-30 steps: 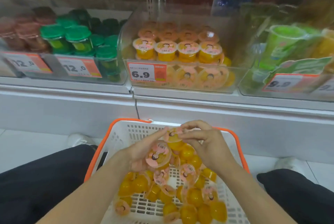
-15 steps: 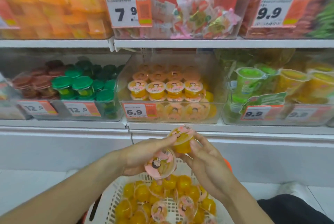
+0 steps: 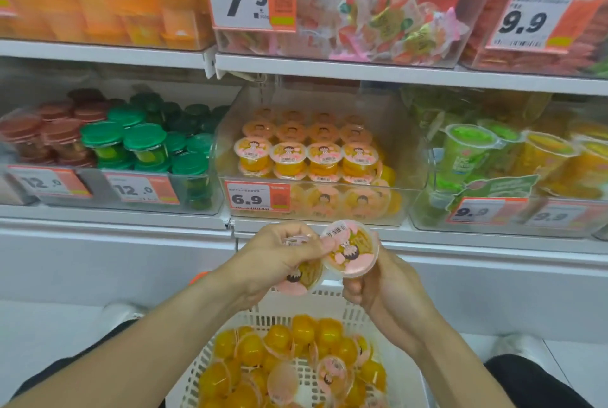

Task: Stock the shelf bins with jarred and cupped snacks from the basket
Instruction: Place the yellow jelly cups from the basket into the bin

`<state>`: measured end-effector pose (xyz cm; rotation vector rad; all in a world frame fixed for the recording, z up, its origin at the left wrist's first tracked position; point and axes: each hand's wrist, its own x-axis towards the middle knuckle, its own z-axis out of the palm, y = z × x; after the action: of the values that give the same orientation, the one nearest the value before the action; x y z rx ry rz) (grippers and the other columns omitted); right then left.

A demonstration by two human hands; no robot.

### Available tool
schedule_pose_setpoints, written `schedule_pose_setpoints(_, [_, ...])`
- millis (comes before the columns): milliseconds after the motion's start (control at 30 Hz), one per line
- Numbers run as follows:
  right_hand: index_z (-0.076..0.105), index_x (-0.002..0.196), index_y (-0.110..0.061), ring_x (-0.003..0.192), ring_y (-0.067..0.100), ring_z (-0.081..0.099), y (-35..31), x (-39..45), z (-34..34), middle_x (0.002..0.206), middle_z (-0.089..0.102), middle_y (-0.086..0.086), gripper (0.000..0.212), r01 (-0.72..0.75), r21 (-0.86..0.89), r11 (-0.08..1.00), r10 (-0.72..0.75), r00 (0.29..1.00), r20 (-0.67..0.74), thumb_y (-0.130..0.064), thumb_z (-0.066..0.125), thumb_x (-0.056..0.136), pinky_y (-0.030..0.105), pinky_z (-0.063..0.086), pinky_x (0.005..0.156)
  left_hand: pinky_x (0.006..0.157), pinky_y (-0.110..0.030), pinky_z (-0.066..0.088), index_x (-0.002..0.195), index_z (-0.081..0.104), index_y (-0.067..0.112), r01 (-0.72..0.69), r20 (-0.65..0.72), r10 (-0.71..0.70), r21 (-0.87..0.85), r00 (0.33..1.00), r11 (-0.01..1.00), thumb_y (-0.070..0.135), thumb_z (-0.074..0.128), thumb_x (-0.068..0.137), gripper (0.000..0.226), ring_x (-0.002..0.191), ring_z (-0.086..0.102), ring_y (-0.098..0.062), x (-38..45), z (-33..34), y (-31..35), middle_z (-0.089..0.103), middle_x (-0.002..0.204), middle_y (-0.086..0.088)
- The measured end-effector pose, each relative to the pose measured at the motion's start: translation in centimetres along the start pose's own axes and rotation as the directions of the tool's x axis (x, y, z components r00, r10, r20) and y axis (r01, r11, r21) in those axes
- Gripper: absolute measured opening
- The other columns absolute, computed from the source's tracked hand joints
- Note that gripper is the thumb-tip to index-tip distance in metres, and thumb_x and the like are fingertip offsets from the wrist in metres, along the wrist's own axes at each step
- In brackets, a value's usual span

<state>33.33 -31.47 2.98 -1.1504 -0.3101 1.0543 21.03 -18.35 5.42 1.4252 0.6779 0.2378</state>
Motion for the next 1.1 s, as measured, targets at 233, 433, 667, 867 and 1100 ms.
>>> schedule_pose_setpoints(233, [0.065, 0.110, -0.004, 0.078, 0.029, 0.069, -0.7, 0.1, 2.4, 0.105, 0.070, 0.019, 0.038, 0.208, -0.054, 0.977, -0.208, 0.978, 0.007, -0.025, 0.073, 0.079, 0.031, 0.057, 0.070, 0.069, -0.025, 0.050, 0.073, 0.067, 0.014, -0.270, -0.253, 0.277, 0.063, 0.927, 0.961, 0.036, 0.077, 0.083, 0.026, 0.075, 0.062, -0.018, -0.6, -1.0, 0.1, 0.070, 0.082, -0.008])
schedule_pose_setpoints(433, [0.061, 0.103, 0.001, 0.067, 0.025, 0.069, -3.5, 1.5, 5.8, 0.092, 0.074, 0.006, 0.022, 0.417, -0.293, 0.861, -0.424, 0.905, 0.042, 0.003, 0.070, 0.084, 0.030, 0.058, 0.065, 0.063, -0.024, 0.050, 0.074, 0.069, 0.017, -0.302, -0.356, 0.267, -0.043, 0.895, 0.952, 0.035, 0.076, 0.084, 0.022, 0.066, 0.059, -0.010, -1.1, -2.1, 1.1, 0.068, 0.072, -0.004])
schedule_pose_setpoints(667, [0.064, 0.092, -0.029, 0.066, 0.015, 0.064, -8.5, 8.5, 11.7, 0.088, 0.072, -0.004, 0.021, 0.545, -0.721, 0.429, -0.572, 0.781, 0.250, -0.010, 0.072, 0.089, 0.037, 0.057, 0.061, 0.079, -0.047, 0.060, 0.090, 0.072, 0.009, -0.074, -0.324, -0.095, -0.473, 0.941, 0.878, 0.032, 0.077, 0.083, 0.025, 0.081, 0.062, -0.029, -0.3, -4.2, 1.3, 0.066, 0.083, -0.014])
schedule_pose_setpoints(867, [0.064, 0.115, -0.031, 0.095, 0.009, 0.063, -7.6, 12.3, 14.6, 0.108, 0.071, -0.009, 0.017, 0.476, -0.879, 0.027, -0.318, 0.838, 0.444, -0.028, 0.059, 0.099, 0.032, 0.051, 0.089, 0.064, -0.039, 0.057, 0.103, 0.066, -0.002, -0.046, -0.294, -0.179, -0.622, 0.939, 0.781, 0.012, 0.056, 0.091, 0.021, 0.080, 0.059, -0.033, -0.6, -5.6, 1.1, 0.064, 0.087, -0.020])
schedule_pose_setpoints(1100, [0.066, 0.123, -0.029, 0.109, 0.014, 0.059, -6.7, 13.1, 15.4, 0.117, 0.068, -0.011, 0.026, 0.467, -0.884, 0.009, -0.374, 0.822, 0.430, -0.023, 0.059, 0.099, 0.035, 0.049, 0.099, 0.059, -0.035, 0.055, 0.109, 0.065, -0.003, -0.086, -0.348, -0.183, -0.632, 0.919, 0.770, 0.014, 0.056, 0.092, 0.025, 0.075, 0.063, -0.032, -0.2, -6.7, 1.8, 0.066, 0.085, -0.020])
